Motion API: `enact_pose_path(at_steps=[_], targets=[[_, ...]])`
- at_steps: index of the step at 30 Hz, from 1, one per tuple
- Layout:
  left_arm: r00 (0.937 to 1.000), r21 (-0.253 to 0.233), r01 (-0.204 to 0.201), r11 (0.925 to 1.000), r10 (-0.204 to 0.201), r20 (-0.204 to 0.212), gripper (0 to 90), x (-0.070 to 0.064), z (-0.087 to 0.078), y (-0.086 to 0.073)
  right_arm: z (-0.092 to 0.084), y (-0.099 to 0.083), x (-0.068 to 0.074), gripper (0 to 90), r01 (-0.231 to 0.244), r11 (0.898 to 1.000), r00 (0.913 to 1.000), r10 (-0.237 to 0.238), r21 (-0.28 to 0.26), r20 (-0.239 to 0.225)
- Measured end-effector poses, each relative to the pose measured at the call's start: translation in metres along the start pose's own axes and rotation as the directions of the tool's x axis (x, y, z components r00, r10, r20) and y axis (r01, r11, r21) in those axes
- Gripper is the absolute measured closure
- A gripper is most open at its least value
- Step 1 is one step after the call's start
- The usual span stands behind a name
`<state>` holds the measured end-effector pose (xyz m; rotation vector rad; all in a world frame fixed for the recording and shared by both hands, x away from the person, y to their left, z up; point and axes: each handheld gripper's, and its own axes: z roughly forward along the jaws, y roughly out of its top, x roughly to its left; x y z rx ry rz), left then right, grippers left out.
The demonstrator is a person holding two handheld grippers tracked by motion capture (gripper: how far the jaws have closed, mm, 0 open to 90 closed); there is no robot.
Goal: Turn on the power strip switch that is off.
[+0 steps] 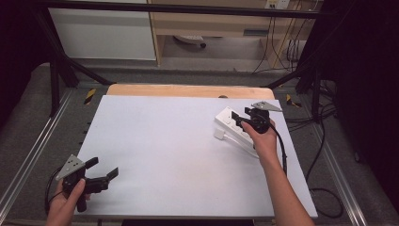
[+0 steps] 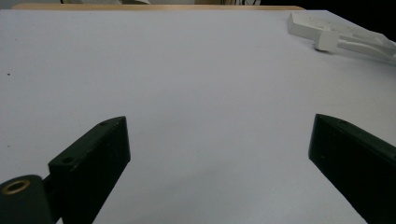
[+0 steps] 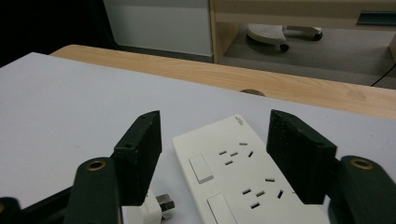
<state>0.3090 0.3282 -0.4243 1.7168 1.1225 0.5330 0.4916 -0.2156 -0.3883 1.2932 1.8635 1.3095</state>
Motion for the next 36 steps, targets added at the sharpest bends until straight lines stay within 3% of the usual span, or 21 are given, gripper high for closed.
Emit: enact_pose_path(at_steps=[7,8,11,16,36], targets=[[1.0000,0.000,0.000,1.0000,0.000,0.001,5.5,0.000,0.000,0.000,0.003,-0.001,0.002,46.6,0.004,1.000,0.9999,-0.004,-0.004,0.010],[1.0000,0.000,0.000,1.0000,0.000,0.001,5.5,0.000,0.000,0.000,0.004,-0.001,0.002,52.5,0.007,1.000,0.9999,-0.006,-0.004,0.009],[1.0000,-0.002,0.001,1.0000,-0.001,0.001,5.5,0.000,0.000,0.000,0.007,-0.002,0.004,57.8,0.013,1.000,0.9999,-0.013,-0.003,0.010],[1.0000,-0.001,0.001,1.0000,-0.001,0.001,5.5,0.000,0.000,0.000,0.010,-0.002,0.007,61.4,0.004,0.999,1.0000,-0.004,-0.032,0.008],[1.0000,-0.003,0.001,1.0000,-0.001,0.000,5.5,0.001,-0.001,0.000,0.020,-0.005,0.013,72.1,0.015,0.999,0.9998,-0.015,-0.038,0.010]])
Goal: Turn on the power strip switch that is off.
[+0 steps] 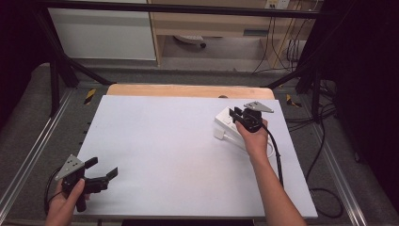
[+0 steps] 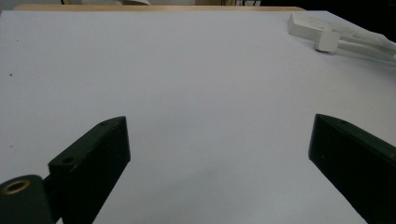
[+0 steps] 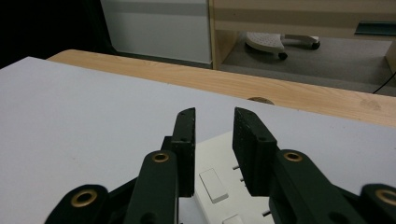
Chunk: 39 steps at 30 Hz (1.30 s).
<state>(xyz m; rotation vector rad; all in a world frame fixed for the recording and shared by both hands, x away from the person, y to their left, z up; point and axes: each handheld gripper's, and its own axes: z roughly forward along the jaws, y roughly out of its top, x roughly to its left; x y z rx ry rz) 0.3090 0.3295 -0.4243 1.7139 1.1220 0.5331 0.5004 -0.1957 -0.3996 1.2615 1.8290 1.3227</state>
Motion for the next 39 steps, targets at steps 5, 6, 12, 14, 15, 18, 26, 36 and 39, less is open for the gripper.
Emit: enact_pose_path(at_steps=[5,6,12,14,15,18,26,36,39], targets=[[1.0000,0.000,-0.001,1.0000,0.001,0.001,5.5,0.000,0.000,0.000,0.002,0.000,0.001,72.1,-0.004,1.000,1.0000,0.004,0.003,0.003],[1.0000,0.000,-0.001,1.0000,0.001,0.001,5.5,0.000,0.000,0.000,0.002,-0.001,0.001,72.2,-0.003,1.000,1.0000,0.003,0.005,0.005],[1.0000,-0.001,-0.001,1.0000,0.001,-0.001,5.5,0.000,0.000,0.000,0.006,-0.003,0.001,74.4,0.000,1.000,0.9999,0.000,0.015,0.014],[1.0000,-0.001,-0.002,1.0000,0.002,-0.002,5.5,0.000,0.000,0.000,0.007,-0.003,0.001,75.2,0.002,1.000,0.9999,-0.003,0.017,0.017],[1.0000,-0.001,-0.002,1.0000,0.002,-0.002,5.5,0.000,0.000,0.000,0.007,-0.004,0.001,76.0,0.005,1.000,0.9998,-0.005,0.017,0.018],[1.0000,-0.001,-0.003,1.0000,0.003,-0.004,5.5,0.000,0.000,0.000,0.009,-0.005,0.002,79.0,0.006,1.000,0.9997,-0.007,0.016,0.024],[1.0000,-0.003,-0.002,1.0000,0.002,-0.004,5.5,0.000,0.000,0.000,0.013,-0.008,0.004,84.0,0.033,0.999,0.9987,-0.033,0.019,0.037],[1.0000,-0.004,-0.005,1.0000,0.005,-0.002,5.5,0.000,0.000,0.000,0.017,-0.011,0.010,87.9,0.052,0.998,0.9982,-0.053,0.021,0.030],[1.0000,-0.004,-0.006,1.0000,0.006,-0.002,5.5,0.001,-0.001,0.000,0.018,-0.013,0.012,89.2,0.057,0.998,0.9978,-0.058,0.027,0.031]])
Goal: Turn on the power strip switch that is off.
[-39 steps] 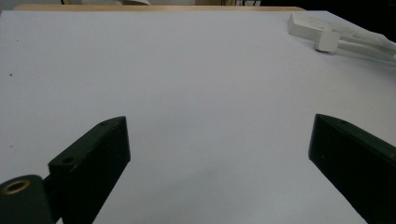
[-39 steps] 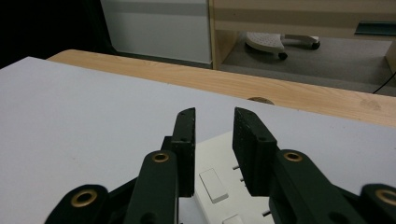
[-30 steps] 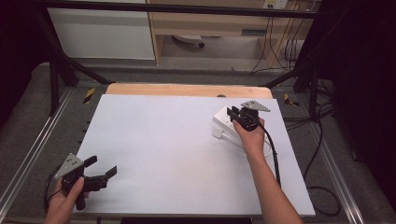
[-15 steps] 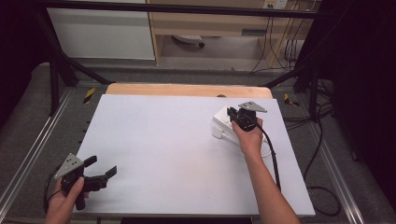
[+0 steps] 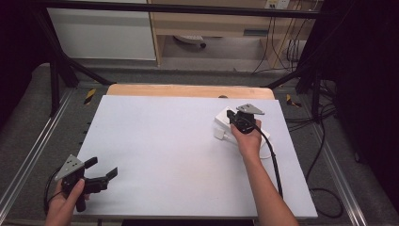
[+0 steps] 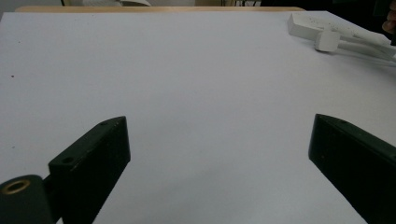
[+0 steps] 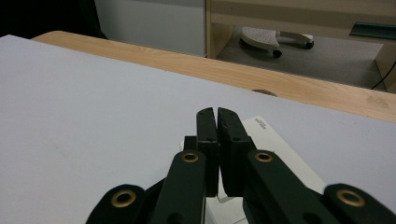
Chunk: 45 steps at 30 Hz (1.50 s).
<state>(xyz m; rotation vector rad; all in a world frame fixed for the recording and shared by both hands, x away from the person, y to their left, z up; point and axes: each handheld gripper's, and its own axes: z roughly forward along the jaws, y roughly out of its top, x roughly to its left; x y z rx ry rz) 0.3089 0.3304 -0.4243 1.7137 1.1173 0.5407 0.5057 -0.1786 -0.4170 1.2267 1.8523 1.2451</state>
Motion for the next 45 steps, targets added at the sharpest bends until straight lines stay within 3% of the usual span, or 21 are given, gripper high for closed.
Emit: enact_pose_path(at_steps=[16,45], targets=[[1.0000,-0.002,-0.004,1.0000,0.004,-0.002,5.5,0.000,0.000,0.000,0.006,-0.010,0.008,90.0,0.013,1.000,0.9999,-0.013,0.022,0.009],[1.0000,-0.001,-0.004,1.0000,0.004,-0.005,5.5,0.000,0.000,0.000,0.015,-0.027,0.007,90.0,-0.039,0.998,0.9925,0.035,0.040,0.117]])
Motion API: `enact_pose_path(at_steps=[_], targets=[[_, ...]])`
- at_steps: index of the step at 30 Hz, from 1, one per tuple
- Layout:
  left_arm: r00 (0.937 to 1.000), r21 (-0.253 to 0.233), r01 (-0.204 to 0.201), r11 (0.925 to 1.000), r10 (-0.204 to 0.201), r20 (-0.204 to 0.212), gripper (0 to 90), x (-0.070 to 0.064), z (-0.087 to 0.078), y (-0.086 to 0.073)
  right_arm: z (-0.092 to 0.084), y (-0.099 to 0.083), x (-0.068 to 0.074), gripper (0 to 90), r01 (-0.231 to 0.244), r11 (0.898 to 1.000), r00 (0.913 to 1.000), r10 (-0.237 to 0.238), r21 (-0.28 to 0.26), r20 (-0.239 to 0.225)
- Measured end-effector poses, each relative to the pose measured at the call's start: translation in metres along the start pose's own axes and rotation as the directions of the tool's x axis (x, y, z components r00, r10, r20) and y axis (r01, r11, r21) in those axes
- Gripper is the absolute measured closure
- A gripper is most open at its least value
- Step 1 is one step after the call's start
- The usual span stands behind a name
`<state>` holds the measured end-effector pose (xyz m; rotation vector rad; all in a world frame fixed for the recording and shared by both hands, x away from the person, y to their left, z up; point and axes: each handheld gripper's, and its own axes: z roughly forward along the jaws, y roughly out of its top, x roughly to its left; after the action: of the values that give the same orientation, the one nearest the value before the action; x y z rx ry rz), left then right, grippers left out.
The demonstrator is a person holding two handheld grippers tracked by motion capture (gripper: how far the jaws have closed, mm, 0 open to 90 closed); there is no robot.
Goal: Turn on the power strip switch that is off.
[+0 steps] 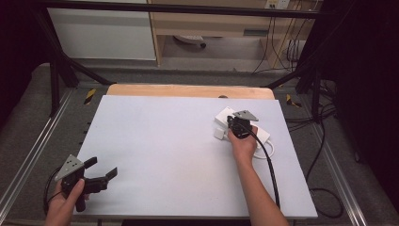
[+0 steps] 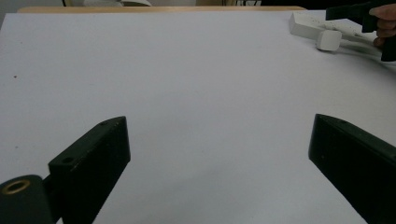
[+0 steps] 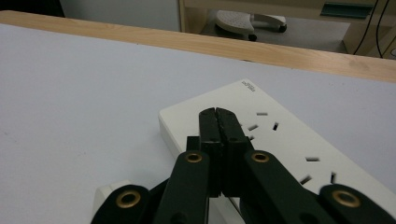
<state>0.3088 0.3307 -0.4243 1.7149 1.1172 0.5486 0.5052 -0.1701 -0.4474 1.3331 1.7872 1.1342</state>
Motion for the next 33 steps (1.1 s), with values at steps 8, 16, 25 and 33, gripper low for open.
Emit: enact_pose_path(at_steps=[8,16,25,33], targets=[[1.0000,-0.001,0.001,1.0000,-0.001,0.002,5.5,0.0002,-0.0001,0.0000,0.0018,-0.0014,-0.0006,90.0,-0.012,1.000,0.9999,0.012,0.005,0.010],[1.0000,0.000,0.000,1.0000,0.000,0.003,5.5,0.0001,-0.0001,0.0001,0.0030,-0.0034,-0.0001,90.0,-0.021,1.000,0.9997,0.021,0.012,0.012],[1.0000,-0.001,0.000,1.0000,0.000,0.003,5.5,0.0002,-0.0002,0.0000,0.0042,-0.0042,-0.0008,90.0,-0.025,1.000,0.9995,0.025,0.013,0.017],[1.0000,-0.001,-0.001,1.0000,0.001,0.004,5.5,0.0002,-0.0002,0.0001,0.0056,-0.0049,-0.0010,90.0,-0.021,1.000,0.9996,0.021,0.019,0.019]])
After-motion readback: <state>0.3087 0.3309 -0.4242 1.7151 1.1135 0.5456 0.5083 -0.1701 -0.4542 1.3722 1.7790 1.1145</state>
